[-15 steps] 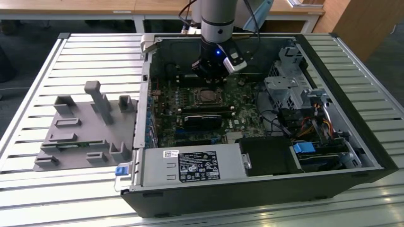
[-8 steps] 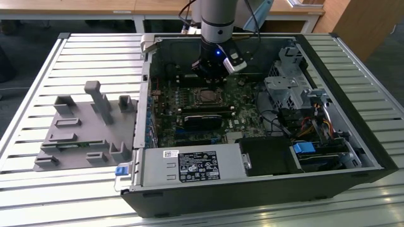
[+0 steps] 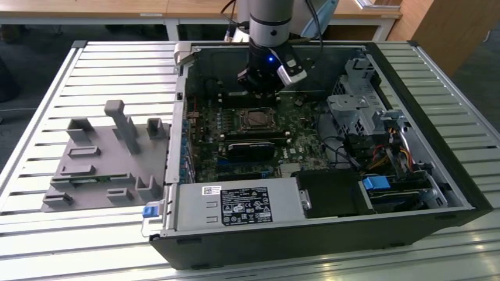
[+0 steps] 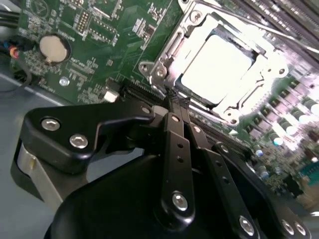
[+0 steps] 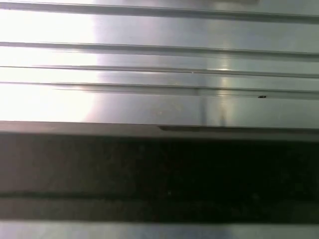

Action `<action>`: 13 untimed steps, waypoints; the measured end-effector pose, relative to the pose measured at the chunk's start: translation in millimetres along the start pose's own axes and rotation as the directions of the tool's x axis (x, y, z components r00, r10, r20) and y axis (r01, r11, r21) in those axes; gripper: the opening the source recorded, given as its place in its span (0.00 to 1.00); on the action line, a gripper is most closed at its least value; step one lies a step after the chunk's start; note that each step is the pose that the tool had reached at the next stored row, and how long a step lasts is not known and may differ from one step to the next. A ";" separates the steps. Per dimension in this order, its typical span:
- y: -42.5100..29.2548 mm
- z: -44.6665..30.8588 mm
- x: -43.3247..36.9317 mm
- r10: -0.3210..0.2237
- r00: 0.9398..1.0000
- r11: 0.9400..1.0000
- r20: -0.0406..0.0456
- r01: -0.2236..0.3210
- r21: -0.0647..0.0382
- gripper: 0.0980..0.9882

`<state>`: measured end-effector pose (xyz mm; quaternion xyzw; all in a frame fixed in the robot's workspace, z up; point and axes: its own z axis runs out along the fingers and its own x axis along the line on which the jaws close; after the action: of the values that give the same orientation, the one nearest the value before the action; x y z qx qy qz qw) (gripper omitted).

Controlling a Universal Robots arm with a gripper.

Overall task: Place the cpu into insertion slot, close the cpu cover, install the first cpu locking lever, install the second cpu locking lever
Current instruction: 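Install the first cpu locking lever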

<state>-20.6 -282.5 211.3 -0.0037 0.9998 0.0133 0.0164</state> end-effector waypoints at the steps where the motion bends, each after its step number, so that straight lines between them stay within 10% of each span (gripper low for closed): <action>1: 0.0 -2.7 -0.1 0.000 1.000 1.000 0.000 0.000 0.000 0.01; 13: -6.1 -4.6 -1.6 0.000 1.000 1.000 -0.001 0.000 0.000 0.01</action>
<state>-19.1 -288.7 215.8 -0.0037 0.9998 0.0132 0.0157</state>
